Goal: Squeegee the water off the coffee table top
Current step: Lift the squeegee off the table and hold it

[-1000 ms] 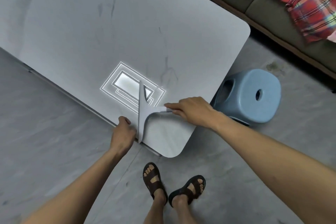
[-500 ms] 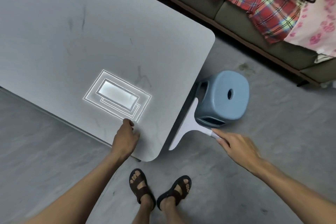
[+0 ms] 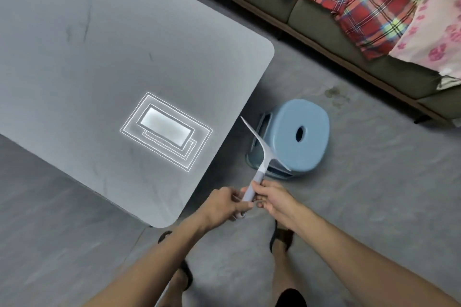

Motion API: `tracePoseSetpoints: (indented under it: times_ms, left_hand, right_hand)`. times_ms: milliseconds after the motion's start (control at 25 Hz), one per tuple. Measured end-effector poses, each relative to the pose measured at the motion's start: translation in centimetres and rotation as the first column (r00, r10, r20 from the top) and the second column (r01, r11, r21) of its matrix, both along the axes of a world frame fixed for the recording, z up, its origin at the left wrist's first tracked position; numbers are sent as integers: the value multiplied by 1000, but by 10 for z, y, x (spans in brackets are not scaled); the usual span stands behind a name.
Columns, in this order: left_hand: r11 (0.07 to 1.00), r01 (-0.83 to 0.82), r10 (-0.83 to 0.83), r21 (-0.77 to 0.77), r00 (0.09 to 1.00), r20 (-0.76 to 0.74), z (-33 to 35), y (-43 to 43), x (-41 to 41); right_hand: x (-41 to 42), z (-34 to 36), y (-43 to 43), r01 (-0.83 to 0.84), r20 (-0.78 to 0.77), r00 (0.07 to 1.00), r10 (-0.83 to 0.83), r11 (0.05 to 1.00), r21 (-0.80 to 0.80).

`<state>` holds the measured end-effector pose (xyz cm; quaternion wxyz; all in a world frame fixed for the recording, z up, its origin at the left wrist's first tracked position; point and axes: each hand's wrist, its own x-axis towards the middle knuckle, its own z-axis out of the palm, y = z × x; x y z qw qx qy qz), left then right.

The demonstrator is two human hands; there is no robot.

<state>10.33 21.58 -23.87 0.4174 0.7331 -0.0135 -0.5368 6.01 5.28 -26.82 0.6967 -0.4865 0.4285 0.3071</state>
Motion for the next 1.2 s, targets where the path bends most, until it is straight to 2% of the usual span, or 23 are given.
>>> tracePoseSetpoints:
  times_ms: [120,320,480,600,720,840,920,1000,1040,1120,1200]
  left_hand:
    - [998,-47,44,50,997,60,-18,-66,10]
    - [986,-60,42,153,992,118,-81,-181,41]
    - [973,-41,5,229,988,156,-141,-241,53]
    - [943,-41,-17,330,985,171,-177,-255,44]
    - [931,-71,15,359,988,156,-189,-242,32]
    - [927,-74,21,367,989,148,-182,-219,28]
    - [922,-104,43,374,985,168,-166,-204,28]
    - [917,-121,50,380,980,193,-138,-190,30]
    - [917,-119,44,380,979,200,-118,-183,32]
    - [924,-103,18,368,974,228,-78,-169,41]
    - [927,-133,17,352,949,313,-23,-147,53]
  right_hand:
    - [19,-20,-57,-41,21,999,42,999,-30]
    - [72,-77,-185,-61,67,994,81,963,-262]
    - [103,-138,-236,-147,40,983,181,891,-429]
    - [107,-182,-247,-189,-21,978,206,847,-496]
    - [106,-206,-247,-246,-65,966,249,816,-523]
    - [104,-206,-248,-280,-94,958,272,806,-521]
    - [104,-194,-247,-367,-181,929,322,758,-540]
    - [107,-163,-239,-496,-259,867,426,689,-528]
    - [110,-142,-233,-590,-258,798,544,623,-513]
    - [122,-93,-220,-779,-217,557,802,412,-473]
    - [140,-27,-196,-833,-158,342,926,221,-508]
